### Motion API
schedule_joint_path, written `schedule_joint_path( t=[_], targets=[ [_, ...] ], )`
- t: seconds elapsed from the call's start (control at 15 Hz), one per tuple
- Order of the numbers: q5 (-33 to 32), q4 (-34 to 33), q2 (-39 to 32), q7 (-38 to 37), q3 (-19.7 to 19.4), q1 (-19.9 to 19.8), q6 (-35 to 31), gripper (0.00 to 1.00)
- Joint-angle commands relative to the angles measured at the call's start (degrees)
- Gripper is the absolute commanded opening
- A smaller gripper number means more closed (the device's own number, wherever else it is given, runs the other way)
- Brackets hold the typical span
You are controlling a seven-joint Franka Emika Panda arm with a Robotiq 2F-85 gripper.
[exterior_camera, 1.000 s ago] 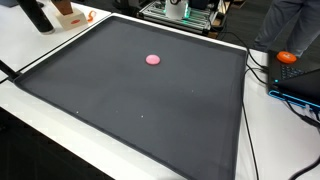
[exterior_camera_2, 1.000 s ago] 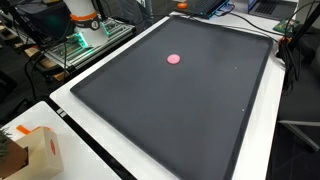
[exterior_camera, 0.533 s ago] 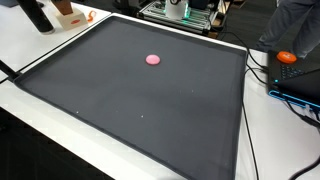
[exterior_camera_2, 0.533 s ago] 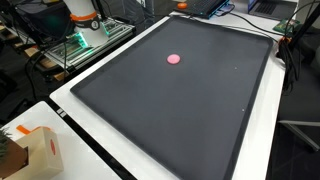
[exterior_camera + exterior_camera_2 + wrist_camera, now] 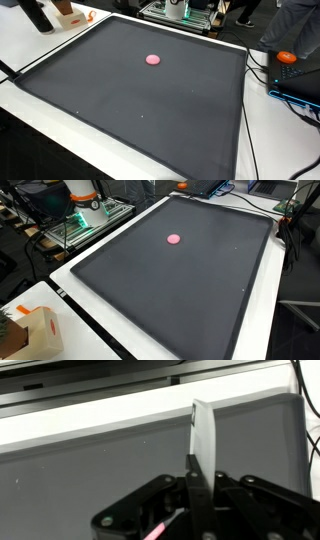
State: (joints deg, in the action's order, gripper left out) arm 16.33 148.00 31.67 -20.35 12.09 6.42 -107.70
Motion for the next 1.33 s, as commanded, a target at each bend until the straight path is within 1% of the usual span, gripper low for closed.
schedule_joint_path(
  t=[0.0, 0.13, 0.27, 0.4, 0.6, 0.73, 0.87, 1.07, 1.27],
  targets=[
    [-5.46, -9.49, -11.13, -5.53, 4.32, -0.88, -1.04, 0.01],
    [-10.34, -15.1, -17.74, -9.41, 6.07, -1.34, -0.32, 0.01],
    [-14.87, -20.21, -23.61, -12.63, 6.51, -1.0, 0.85, 0.01],
    [-19.46, -25.33, -29.7, -15.43, 6.29, -0.06, 2.0, 0.01],
    [-25.52, -32.89, -38.22, -17.47, 4.99, 2.53, 5.25, 0.01],
    [-28.72, -38.01, -43.36, -17.64, 3.94, 4.52, 9.47, 0.01],
    [-30.6, -43.13, -48.29, -16.17, 2.71, 6.57, 14.57, 0.01],
    [-31.89, -49.99, -54.78, -14.74, 0.83, 9.52, 21.04, 0.01],
    [-32.51, -55.8, -60.18, -12.05, -0.93, 11.78, 25.06, 0.01]
  ],
)
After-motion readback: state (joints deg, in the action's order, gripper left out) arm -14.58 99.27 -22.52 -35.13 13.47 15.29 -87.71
